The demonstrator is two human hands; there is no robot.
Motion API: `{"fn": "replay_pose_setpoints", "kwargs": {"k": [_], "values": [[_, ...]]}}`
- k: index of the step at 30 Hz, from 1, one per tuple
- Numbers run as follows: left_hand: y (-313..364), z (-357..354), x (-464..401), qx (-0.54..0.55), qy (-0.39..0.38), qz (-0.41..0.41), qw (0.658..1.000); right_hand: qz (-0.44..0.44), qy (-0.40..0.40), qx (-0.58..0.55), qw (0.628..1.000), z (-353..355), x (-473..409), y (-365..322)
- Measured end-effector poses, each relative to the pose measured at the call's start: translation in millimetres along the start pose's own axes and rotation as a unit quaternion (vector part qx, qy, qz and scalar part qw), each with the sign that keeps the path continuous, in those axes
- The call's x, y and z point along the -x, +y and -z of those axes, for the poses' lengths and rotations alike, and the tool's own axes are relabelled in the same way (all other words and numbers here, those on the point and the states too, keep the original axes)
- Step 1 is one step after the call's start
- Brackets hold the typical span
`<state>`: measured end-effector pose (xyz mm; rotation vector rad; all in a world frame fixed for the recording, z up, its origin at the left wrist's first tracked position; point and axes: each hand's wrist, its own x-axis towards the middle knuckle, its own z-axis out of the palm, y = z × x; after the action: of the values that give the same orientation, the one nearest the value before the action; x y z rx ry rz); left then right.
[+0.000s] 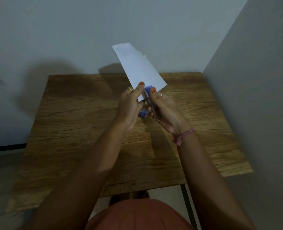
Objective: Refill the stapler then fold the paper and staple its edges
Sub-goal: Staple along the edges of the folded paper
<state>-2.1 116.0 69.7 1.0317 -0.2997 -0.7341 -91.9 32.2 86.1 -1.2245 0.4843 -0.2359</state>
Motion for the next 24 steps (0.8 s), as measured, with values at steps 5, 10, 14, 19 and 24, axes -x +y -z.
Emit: {"fn": "replay_pose_setpoints", "kwargs": {"k": [5, 10, 14, 19, 24], "values": [[-3, 0, 2, -0.006, 0.041, -0.006, 0.999, 0.093, 0.024, 0.034, 0.995, -1, 1, 9], [-5, 0, 6, 0.008, 0.061, -0.013, 0.998, 0.175, 0.138, 0.116, 0.968, -2, -2, 19], [-4, -3, 6, 0.015, 0.091, 0.001, 0.996, 0.219, 0.225, 0.233, 0.921, -3, -6, 26], [-3, -7, 8, 0.027, 0.126, 0.009, 0.992, 0.277, 0.251, 0.294, 0.880, -6, -8, 28], [-3, -7, 9, 0.034, 0.151, 0.020, 0.988, 0.308, 0.225, 0.391, 0.838, -6, -6, 27]]}}
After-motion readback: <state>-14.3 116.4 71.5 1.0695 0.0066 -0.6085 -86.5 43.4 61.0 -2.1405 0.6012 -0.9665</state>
